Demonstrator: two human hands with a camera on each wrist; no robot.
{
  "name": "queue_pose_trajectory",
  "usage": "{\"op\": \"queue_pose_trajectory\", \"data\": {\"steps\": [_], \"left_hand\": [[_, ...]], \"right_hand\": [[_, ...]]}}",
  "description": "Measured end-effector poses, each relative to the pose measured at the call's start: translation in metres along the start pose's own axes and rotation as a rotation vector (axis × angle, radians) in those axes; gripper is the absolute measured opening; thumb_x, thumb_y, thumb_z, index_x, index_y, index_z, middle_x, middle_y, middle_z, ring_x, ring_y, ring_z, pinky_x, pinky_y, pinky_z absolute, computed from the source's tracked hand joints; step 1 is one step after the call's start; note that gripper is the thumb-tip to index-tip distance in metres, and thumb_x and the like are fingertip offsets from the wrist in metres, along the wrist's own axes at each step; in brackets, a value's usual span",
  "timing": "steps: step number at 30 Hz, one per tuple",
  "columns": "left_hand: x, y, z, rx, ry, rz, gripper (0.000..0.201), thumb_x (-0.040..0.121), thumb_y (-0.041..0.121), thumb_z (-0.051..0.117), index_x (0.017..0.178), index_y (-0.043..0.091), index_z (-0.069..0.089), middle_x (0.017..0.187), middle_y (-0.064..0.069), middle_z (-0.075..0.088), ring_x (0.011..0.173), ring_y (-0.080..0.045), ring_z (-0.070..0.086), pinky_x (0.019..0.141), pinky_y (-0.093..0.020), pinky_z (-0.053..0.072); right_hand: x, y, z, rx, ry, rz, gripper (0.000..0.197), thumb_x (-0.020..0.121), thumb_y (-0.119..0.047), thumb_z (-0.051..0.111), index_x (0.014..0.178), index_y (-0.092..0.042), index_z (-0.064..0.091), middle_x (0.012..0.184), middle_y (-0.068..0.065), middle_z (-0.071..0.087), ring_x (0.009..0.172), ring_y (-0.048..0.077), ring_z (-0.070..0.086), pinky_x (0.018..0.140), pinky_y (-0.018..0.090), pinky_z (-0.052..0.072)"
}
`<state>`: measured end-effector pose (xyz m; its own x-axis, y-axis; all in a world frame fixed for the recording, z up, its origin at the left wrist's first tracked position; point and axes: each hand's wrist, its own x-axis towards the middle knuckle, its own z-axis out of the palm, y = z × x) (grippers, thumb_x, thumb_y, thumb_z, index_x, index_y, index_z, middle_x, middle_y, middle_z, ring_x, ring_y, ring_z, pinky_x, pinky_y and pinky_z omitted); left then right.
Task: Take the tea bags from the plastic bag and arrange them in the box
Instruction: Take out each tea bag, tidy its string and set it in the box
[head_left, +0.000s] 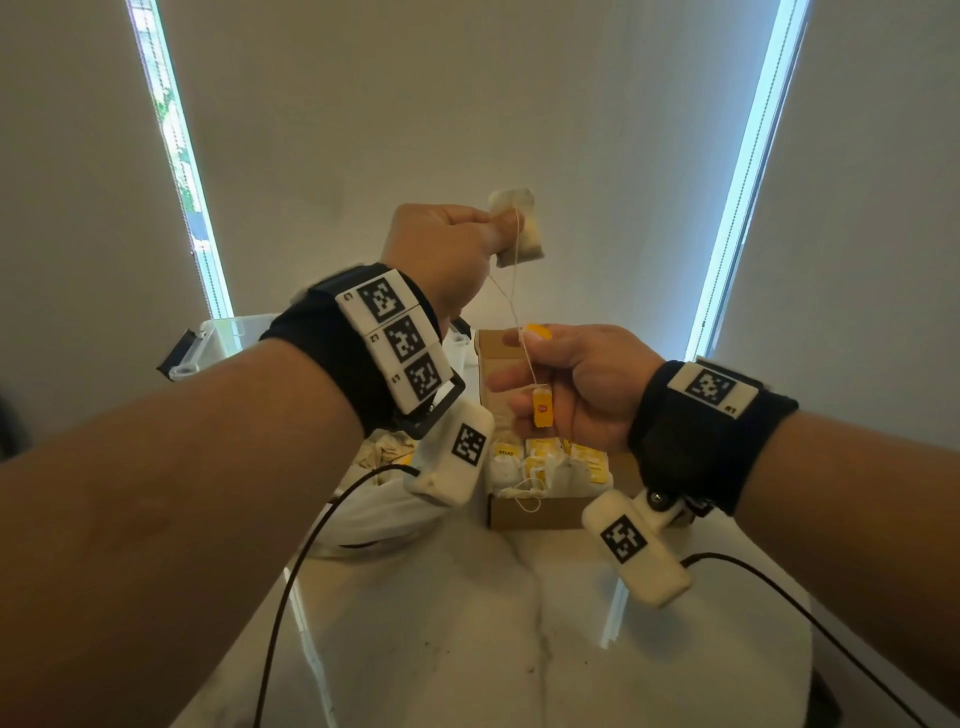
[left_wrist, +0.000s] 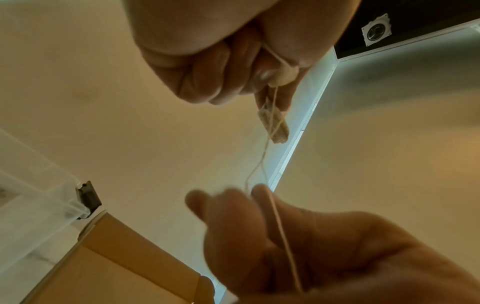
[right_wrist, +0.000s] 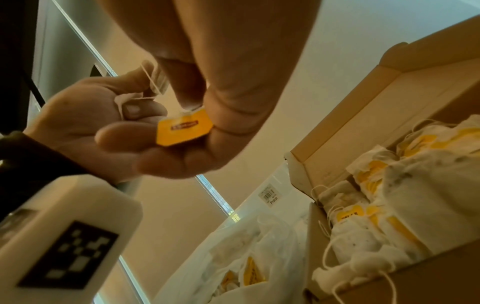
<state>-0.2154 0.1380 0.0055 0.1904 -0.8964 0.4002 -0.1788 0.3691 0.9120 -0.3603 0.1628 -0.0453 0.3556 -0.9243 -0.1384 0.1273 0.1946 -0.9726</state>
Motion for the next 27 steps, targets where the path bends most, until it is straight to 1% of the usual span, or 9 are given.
{"op": "queue_pose_trajectory", "data": {"steps": [2,5,8,11,15,19,22,25,27], "left_hand": [[0.001,-0.002,-0.002,0.012,0.000,0.004,0.018,0.089,0.037,0.073,0.082,0.020,0.075,0.034,0.020,0.041,0.031,-0.001,0.035,0.044,-0.018,0.031],[0.002,-0.006,-0.005,0.023,0.012,-0.007,0.019,0.089,0.036,0.073,0.082,0.019,0.074,0.035,0.019,0.041,0.030,-0.001,0.036,0.042,-0.016,0.030],[0.003,-0.012,-0.009,0.023,0.016,-0.029,0.019,0.089,0.036,0.073,0.081,0.019,0.073,0.034,0.019,0.040,0.029,-0.002,0.034,0.039,-0.016,0.028],[0.004,-0.015,-0.012,0.017,0.014,-0.046,0.020,0.088,0.036,0.074,0.082,0.017,0.074,0.036,0.018,0.040,0.030,-0.003,0.030,0.036,-0.018,0.027],[0.001,-0.013,-0.012,0.009,-0.005,-0.043,0.022,0.087,0.039,0.074,0.086,0.017,0.075,0.049,0.011,0.044,0.039,-0.006,0.032,0.039,-0.023,0.030],[-0.001,-0.006,-0.008,0.015,-0.044,-0.015,0.019,0.087,0.038,0.074,0.082,0.020,0.074,0.042,0.017,0.045,0.041,-0.004,0.036,0.043,-0.021,0.031],[-0.004,0.000,-0.006,0.022,-0.070,0.017,0.019,0.089,0.038,0.072,0.080,0.021,0.072,0.037,0.019,0.044,0.037,-0.003,0.037,0.042,-0.019,0.031],[-0.007,0.005,-0.003,0.019,-0.106,0.044,0.021,0.090,0.038,0.071,0.084,0.018,0.072,0.035,0.017,0.042,0.032,-0.003,0.033,0.039,-0.020,0.029],[-0.008,0.009,0.000,0.025,-0.115,0.059,0.023,0.090,0.038,0.071,0.088,0.016,0.074,0.033,0.017,0.041,0.031,-0.003,0.032,0.038,-0.020,0.028]], "right_hand": [[0.001,-0.001,-0.001,-0.012,0.012,0.076,0.028,0.106,-0.023,0.041,0.125,-0.008,0.055,0.083,0.015,0.072,0.050,0.017,0.059,0.051,0.030,0.053],[0.001,-0.003,-0.004,-0.040,0.017,0.173,0.033,0.098,-0.027,0.051,0.125,-0.009,0.055,0.084,0.016,0.067,0.049,0.016,0.052,0.049,0.024,0.045],[0.002,-0.005,-0.008,-0.141,0.079,0.164,0.032,0.088,-0.020,0.058,0.116,-0.006,0.055,0.073,0.011,0.059,0.049,0.014,0.044,0.049,0.023,0.035],[0.007,-0.007,-0.015,-0.208,0.163,0.081,0.034,0.085,-0.011,0.057,0.118,-0.007,0.057,0.065,0.005,0.051,0.049,0.013,0.037,0.054,0.026,0.024],[0.014,-0.011,-0.017,-0.307,0.244,-0.062,0.014,0.087,-0.002,0.052,0.097,-0.005,0.062,0.068,0.004,0.047,0.052,0.015,0.039,0.052,0.028,0.031],[0.020,-0.011,-0.015,-0.421,0.320,-0.173,0.014,0.096,-0.007,0.058,0.102,-0.006,0.070,0.072,0.005,0.059,0.063,0.018,0.053,0.061,0.032,0.044],[0.022,-0.010,-0.015,-0.518,0.360,-0.239,0.007,0.094,-0.021,0.069,0.096,-0.021,0.075,0.087,0.000,0.072,0.081,0.019,0.066,0.075,0.036,0.053],[0.023,-0.005,-0.010,-0.597,0.343,-0.238,0.006,0.087,-0.035,0.075,0.093,-0.036,0.075,0.098,-0.002,0.074,0.102,0.024,0.068,0.071,0.030,0.055],[0.022,0.003,-0.004,-0.632,0.303,-0.204,0.015,0.082,-0.044,0.077,0.096,-0.043,0.073,0.099,-0.003,0.075,0.103,0.023,0.068,0.073,0.031,0.056]]}}
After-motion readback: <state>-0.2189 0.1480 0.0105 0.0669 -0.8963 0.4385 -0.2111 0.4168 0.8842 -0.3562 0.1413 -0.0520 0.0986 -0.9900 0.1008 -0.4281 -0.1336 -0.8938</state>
